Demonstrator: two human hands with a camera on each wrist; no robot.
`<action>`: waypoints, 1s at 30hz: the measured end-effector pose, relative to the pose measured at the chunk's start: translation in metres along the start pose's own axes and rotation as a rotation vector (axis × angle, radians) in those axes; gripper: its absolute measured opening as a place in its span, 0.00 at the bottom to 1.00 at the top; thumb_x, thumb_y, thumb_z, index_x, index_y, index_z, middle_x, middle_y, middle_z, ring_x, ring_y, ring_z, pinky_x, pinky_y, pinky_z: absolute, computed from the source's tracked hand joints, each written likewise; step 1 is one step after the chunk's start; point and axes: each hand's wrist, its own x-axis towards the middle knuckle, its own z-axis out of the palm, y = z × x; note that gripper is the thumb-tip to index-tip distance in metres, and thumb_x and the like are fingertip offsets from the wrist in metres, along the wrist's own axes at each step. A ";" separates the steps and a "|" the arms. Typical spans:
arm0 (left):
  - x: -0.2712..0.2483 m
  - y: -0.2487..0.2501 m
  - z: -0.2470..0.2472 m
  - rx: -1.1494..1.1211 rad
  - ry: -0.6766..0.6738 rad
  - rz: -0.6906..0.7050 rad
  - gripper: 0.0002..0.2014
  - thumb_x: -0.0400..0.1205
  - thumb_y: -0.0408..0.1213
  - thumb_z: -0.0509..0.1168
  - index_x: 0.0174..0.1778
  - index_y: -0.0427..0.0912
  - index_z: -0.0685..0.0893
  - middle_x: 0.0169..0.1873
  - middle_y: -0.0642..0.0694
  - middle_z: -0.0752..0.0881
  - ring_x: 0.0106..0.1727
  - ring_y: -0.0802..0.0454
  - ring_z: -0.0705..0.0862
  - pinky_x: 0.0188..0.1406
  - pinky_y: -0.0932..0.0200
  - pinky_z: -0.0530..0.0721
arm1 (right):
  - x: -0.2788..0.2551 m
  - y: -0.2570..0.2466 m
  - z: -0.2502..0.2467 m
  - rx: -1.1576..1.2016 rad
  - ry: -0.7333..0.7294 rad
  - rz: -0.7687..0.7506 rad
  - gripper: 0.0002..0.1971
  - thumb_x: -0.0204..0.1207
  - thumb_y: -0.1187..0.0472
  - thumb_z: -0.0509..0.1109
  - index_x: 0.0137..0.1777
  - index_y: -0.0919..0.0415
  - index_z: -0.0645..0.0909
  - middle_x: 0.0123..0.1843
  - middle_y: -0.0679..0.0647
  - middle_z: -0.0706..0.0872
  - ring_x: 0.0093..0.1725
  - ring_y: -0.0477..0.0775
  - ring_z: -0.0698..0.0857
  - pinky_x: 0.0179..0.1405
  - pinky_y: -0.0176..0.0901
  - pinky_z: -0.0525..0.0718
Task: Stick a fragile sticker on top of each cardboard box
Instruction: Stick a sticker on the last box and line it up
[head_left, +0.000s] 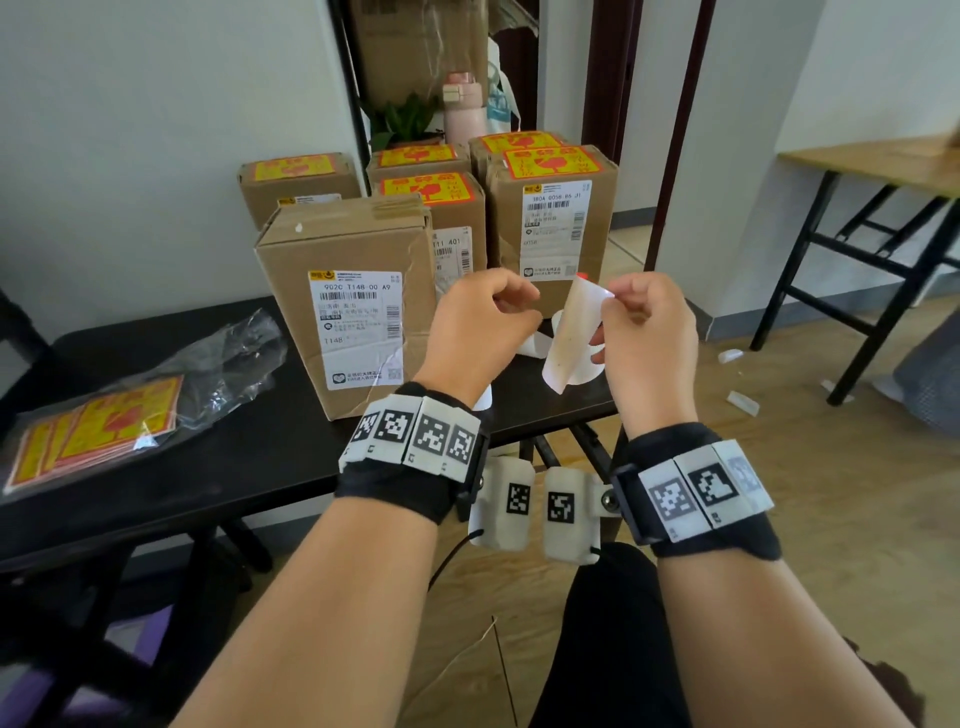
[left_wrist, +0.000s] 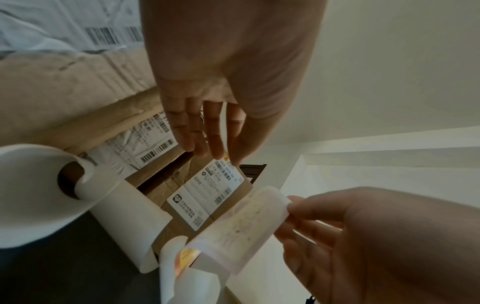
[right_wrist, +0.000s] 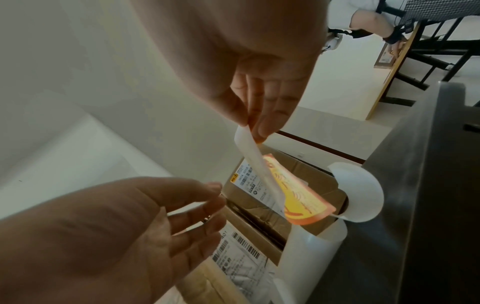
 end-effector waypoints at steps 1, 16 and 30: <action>-0.004 0.002 -0.003 -0.009 -0.019 0.007 0.06 0.76 0.35 0.72 0.46 0.50 0.88 0.40 0.60 0.86 0.40 0.67 0.80 0.35 0.79 0.73 | -0.002 -0.003 0.000 0.011 -0.015 -0.012 0.08 0.81 0.63 0.64 0.56 0.51 0.79 0.51 0.48 0.86 0.48 0.52 0.88 0.44 0.52 0.91; -0.050 -0.001 -0.033 0.318 0.125 0.171 0.13 0.68 0.46 0.76 0.43 0.48 0.82 0.46 0.54 0.76 0.51 0.52 0.75 0.49 0.58 0.75 | -0.030 -0.037 0.012 0.003 -0.130 -0.090 0.08 0.80 0.61 0.66 0.56 0.57 0.83 0.48 0.49 0.87 0.48 0.42 0.85 0.42 0.32 0.79; -0.051 -0.007 -0.083 0.036 0.210 -0.083 0.05 0.78 0.37 0.69 0.37 0.48 0.88 0.37 0.54 0.85 0.40 0.58 0.81 0.36 0.65 0.76 | -0.042 -0.066 0.009 0.093 -0.117 -0.166 0.06 0.78 0.54 0.72 0.52 0.52 0.83 0.47 0.43 0.86 0.49 0.40 0.85 0.49 0.35 0.84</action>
